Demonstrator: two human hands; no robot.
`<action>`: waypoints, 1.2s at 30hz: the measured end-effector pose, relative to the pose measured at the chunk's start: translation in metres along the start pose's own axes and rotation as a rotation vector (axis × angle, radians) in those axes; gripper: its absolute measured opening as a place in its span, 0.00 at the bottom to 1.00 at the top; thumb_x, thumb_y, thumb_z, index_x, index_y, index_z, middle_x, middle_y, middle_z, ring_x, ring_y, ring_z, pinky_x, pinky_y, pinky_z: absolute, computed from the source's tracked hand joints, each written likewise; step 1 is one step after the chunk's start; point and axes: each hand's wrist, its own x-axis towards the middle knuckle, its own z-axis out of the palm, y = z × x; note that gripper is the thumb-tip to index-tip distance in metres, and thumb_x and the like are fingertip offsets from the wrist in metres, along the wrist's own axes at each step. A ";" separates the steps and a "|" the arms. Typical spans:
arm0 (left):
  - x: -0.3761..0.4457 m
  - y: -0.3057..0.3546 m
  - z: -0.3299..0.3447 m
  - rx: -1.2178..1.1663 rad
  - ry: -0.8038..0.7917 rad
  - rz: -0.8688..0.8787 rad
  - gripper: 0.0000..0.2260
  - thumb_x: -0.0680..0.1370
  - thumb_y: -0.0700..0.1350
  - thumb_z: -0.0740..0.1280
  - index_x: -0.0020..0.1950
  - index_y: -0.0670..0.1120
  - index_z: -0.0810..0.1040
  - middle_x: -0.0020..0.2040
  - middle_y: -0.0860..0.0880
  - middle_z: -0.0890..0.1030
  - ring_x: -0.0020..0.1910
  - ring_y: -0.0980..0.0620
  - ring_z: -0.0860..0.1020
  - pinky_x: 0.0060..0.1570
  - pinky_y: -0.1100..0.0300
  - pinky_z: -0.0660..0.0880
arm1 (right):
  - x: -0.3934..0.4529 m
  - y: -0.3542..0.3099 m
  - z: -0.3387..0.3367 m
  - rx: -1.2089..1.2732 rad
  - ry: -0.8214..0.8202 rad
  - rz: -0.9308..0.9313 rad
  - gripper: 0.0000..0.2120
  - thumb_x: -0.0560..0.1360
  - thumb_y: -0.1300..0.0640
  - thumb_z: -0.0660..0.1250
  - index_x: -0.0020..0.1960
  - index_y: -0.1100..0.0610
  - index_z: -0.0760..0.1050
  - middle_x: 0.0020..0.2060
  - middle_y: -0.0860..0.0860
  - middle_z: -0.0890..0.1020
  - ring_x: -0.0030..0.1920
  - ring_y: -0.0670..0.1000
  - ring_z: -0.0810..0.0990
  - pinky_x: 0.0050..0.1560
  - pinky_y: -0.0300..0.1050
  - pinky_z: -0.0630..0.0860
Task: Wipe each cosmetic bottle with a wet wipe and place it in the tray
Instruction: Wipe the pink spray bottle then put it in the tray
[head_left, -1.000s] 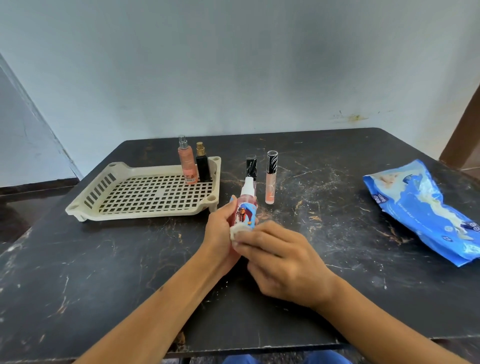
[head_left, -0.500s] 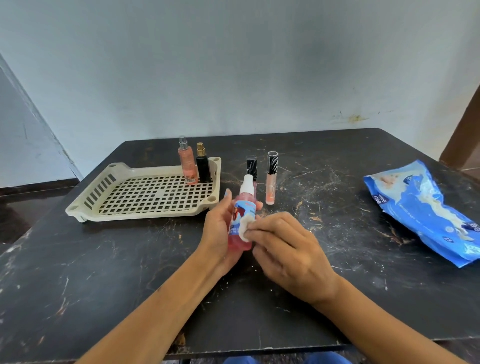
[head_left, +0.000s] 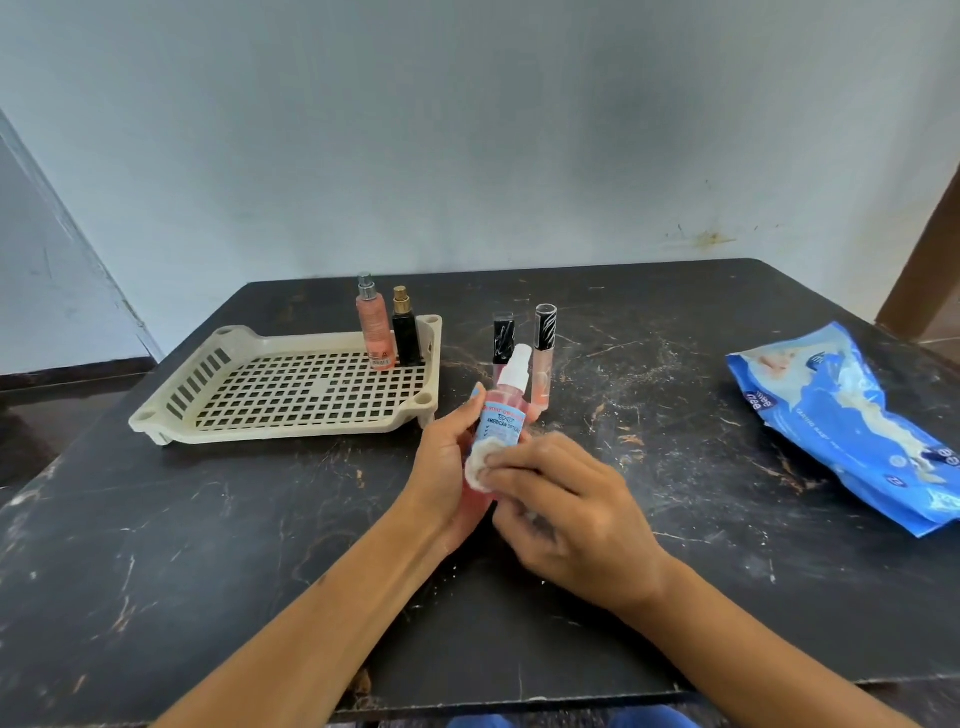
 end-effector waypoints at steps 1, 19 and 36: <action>0.000 0.000 0.000 -0.022 -0.019 0.014 0.17 0.74 0.52 0.61 0.44 0.37 0.78 0.36 0.43 0.77 0.34 0.51 0.76 0.35 0.63 0.76 | 0.000 0.002 0.000 -0.002 0.043 0.058 0.07 0.69 0.71 0.70 0.46 0.66 0.83 0.45 0.57 0.83 0.44 0.55 0.81 0.51 0.43 0.78; 0.002 -0.005 0.002 -0.085 0.001 0.016 0.12 0.75 0.46 0.61 0.46 0.39 0.80 0.37 0.45 0.81 0.35 0.52 0.78 0.42 0.59 0.73 | 0.004 0.012 -0.006 -0.027 0.166 0.247 0.08 0.74 0.65 0.68 0.50 0.66 0.83 0.48 0.57 0.82 0.50 0.47 0.80 0.56 0.33 0.75; -0.003 -0.004 0.004 0.036 -0.099 0.127 0.07 0.72 0.44 0.66 0.40 0.42 0.80 0.34 0.46 0.78 0.33 0.53 0.78 0.34 0.63 0.77 | 0.003 0.008 -0.003 -0.044 0.105 0.178 0.09 0.75 0.64 0.66 0.51 0.66 0.83 0.49 0.57 0.82 0.50 0.50 0.81 0.55 0.39 0.78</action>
